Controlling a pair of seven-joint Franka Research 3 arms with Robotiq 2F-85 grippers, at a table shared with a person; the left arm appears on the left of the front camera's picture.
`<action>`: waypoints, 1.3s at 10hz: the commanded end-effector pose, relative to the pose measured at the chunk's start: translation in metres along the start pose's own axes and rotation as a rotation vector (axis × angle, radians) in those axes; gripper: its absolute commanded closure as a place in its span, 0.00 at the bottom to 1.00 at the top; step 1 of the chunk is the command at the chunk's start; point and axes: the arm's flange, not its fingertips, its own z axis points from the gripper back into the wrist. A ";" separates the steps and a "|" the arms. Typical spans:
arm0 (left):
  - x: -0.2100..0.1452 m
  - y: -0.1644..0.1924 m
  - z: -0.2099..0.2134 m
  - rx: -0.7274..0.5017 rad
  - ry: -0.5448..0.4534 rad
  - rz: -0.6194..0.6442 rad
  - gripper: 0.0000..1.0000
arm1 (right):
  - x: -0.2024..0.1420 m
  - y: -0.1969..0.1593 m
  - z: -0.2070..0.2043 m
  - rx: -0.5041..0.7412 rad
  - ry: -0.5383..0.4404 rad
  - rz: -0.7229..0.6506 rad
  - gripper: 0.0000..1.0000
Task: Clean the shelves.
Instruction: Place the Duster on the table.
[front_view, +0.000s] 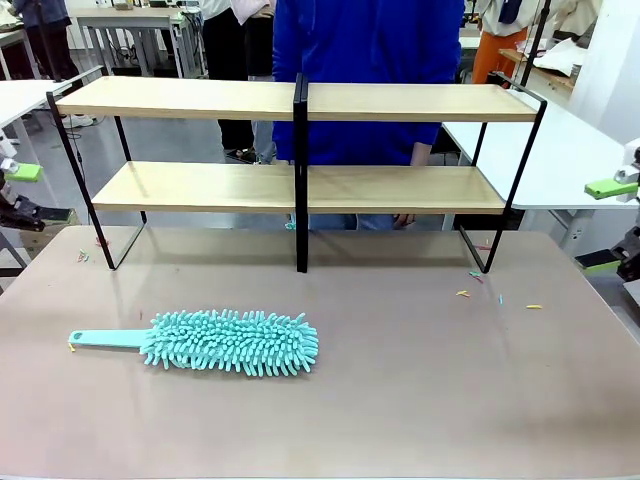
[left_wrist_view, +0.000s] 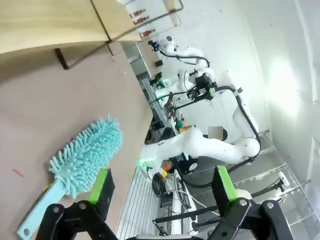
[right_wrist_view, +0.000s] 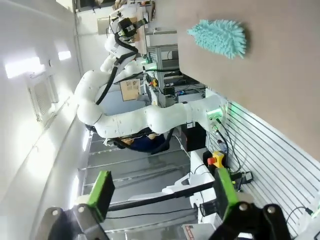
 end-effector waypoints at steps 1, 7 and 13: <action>-0.004 -0.035 -0.026 0.045 0.135 -0.112 0.00 | -0.003 0.007 -0.002 -0.043 -0.013 0.004 0.00; -0.004 -0.035 -0.026 0.045 0.135 -0.112 0.00 | -0.003 0.007 -0.002 -0.043 -0.013 0.004 0.00; -0.004 -0.035 -0.026 0.045 0.135 -0.112 0.00 | -0.003 0.007 -0.002 -0.043 -0.013 0.004 0.00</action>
